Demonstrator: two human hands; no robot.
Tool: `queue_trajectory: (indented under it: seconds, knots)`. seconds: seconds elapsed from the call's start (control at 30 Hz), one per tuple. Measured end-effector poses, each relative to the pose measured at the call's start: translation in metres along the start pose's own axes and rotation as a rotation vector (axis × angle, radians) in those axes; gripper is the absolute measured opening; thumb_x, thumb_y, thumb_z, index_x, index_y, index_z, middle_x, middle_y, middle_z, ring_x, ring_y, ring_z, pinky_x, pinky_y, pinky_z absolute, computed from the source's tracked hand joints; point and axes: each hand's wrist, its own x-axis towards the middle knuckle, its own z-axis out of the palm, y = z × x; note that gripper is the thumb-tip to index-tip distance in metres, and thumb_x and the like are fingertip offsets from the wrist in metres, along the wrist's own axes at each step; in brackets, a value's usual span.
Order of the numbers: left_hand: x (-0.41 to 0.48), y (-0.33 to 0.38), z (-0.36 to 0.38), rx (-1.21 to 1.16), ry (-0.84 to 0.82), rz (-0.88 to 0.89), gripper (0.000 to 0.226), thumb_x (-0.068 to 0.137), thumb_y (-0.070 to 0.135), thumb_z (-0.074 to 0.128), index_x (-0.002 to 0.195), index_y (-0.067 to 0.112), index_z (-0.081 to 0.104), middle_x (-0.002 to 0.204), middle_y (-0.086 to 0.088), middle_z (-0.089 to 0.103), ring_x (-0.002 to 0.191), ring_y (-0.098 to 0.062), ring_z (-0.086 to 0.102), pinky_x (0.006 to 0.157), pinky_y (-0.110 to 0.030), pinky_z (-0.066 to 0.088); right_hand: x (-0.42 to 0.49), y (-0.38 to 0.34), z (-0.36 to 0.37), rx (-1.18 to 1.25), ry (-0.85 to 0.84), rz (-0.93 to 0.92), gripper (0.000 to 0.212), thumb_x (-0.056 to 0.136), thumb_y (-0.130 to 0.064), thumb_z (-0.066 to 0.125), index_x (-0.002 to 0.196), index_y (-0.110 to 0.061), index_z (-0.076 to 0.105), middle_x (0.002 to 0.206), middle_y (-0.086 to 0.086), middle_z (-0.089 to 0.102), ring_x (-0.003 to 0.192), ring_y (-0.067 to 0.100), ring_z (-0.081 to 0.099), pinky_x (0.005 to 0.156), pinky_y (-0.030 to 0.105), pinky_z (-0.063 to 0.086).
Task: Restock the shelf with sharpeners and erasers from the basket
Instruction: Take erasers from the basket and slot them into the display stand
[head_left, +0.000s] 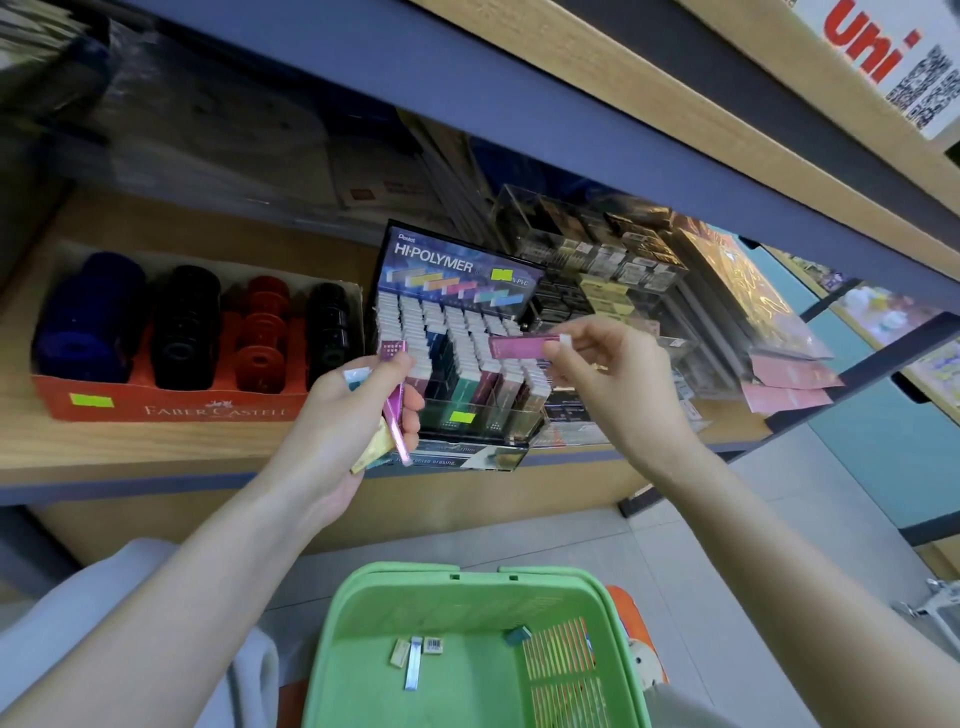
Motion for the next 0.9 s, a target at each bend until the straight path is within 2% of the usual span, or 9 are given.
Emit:
queue_trajectory:
  seconds: [0.1, 0.17, 0.23, 0.3, 0.47, 0.6, 0.73, 0.83, 0.9]
  knots:
    - [0.0, 0.0, 0.0, -0.006, -0.008, -0.007, 0.012, 0.095, 0.012, 0.053, 0.087, 0.004, 0.056, 0.058, -0.005, 0.06, 0.043, -0.013, 0.05, 0.039, -0.021, 0.043, 0.004, 0.009, 0.001, -0.25, -0.048, -0.127, 0.006, 0.089, -0.017, 0.065, 0.092, -0.013, 0.068, 0.072, -0.003, 0.064, 0.068, 0.01, 0.06, 0.063, 0.015, 0.048]
    - [0.001, 0.001, -0.001, -0.012, -0.021, -0.011, 0.012, 0.096, 0.011, 0.052, 0.088, 0.002, 0.056, 0.057, -0.004, 0.062, 0.043, -0.012, 0.051, 0.039, -0.02, 0.042, 0.007, 0.015, 0.006, -0.377, -0.091, -0.204, 0.012, 0.089, -0.016, 0.064, 0.099, -0.009, 0.066, 0.077, -0.005, 0.06, 0.07, 0.008, 0.057, 0.067, 0.017, 0.048]
    - [0.002, 0.002, -0.002, -0.013, -0.035, -0.007, 0.012, 0.096, 0.011, 0.051, 0.09, 0.003, 0.056, 0.058, -0.004, 0.064, 0.044, -0.011, 0.051, 0.039, -0.021, 0.043, 0.01, 0.019, 0.011, -0.399, -0.125, -0.239, 0.013, 0.09, -0.016, 0.064, 0.101, -0.009, 0.062, 0.084, -0.005, 0.059, 0.077, 0.013, 0.058, 0.074, 0.031, 0.052]
    - [0.002, 0.002, -0.003, -0.016, -0.043, -0.009, 0.01, 0.097, 0.012, 0.051, 0.092, 0.005, 0.057, 0.062, -0.004, 0.065, 0.046, -0.012, 0.053, 0.04, -0.022, 0.044, 0.012, 0.02, 0.015, -0.395, -0.171, -0.265, 0.012, 0.09, -0.016, 0.063, 0.099, -0.01, 0.059, 0.086, -0.004, 0.06, 0.082, 0.017, 0.06, 0.075, 0.038, 0.052]
    - [0.002, 0.003, -0.003, 0.035, -0.069, -0.007, 0.009, 0.093, 0.019, 0.056, 0.097, 0.013, 0.063, 0.067, -0.001, 0.068, 0.047, -0.009, 0.054, 0.042, -0.021, 0.045, 0.023, 0.021, 0.03, -0.484, -0.247, -0.375, 0.012, 0.088, -0.014, 0.065, 0.099, -0.011, 0.063, 0.091, -0.002, 0.058, 0.085, 0.02, 0.061, 0.074, 0.039, 0.051]
    - [0.002, 0.003, -0.004, 0.058, -0.088, 0.013, 0.011, 0.093, 0.018, 0.057, 0.098, 0.013, 0.064, 0.07, -0.001, 0.069, 0.046, -0.009, 0.05, 0.042, -0.021, 0.044, 0.029, 0.023, 0.041, -0.539, -0.235, -0.413, 0.014, 0.083, -0.006, 0.069, 0.093, -0.01, 0.06, 0.088, -0.005, 0.047, 0.078, 0.019, 0.056, 0.062, 0.031, 0.043]
    - [0.003, 0.003, -0.006, 0.104, -0.081, 0.03, 0.013, 0.092, 0.018, 0.059, 0.097, 0.008, 0.062, 0.076, -0.002, 0.072, 0.046, -0.01, 0.048, 0.042, -0.021, 0.044, 0.026, 0.027, 0.046, -0.45, -0.166, -0.402, 0.015, 0.082, -0.001, 0.068, 0.088, -0.011, 0.059, 0.083, -0.006, 0.049, 0.07, 0.009, 0.048, 0.063, 0.031, 0.047]
    - [0.004, 0.001, -0.008, 0.188, -0.088, 0.074, 0.014, 0.09, 0.018, 0.062, 0.094, 0.005, 0.062, 0.078, -0.004, 0.072, 0.047, -0.013, 0.047, 0.043, -0.022, 0.043, 0.014, 0.009, 0.043, -0.167, -0.078, -0.259, 0.003, 0.091, -0.018, 0.061, 0.091, -0.015, 0.062, 0.081, -0.005, 0.059, 0.068, 0.001, 0.053, 0.063, 0.012, 0.041]
    - [0.005, -0.001, -0.009, 0.228, -0.11, 0.101, 0.014, 0.087, 0.017, 0.065, 0.092, 0.004, 0.064, 0.073, -0.005, 0.07, 0.048, -0.016, 0.047, 0.044, -0.025, 0.042, 0.002, -0.007, 0.041, 0.039, -0.115, -0.134, 0.012, 0.094, -0.026, 0.057, 0.089, -0.018, 0.064, 0.078, 0.0, 0.066, 0.067, 0.005, 0.059, 0.06, 0.014, 0.044]
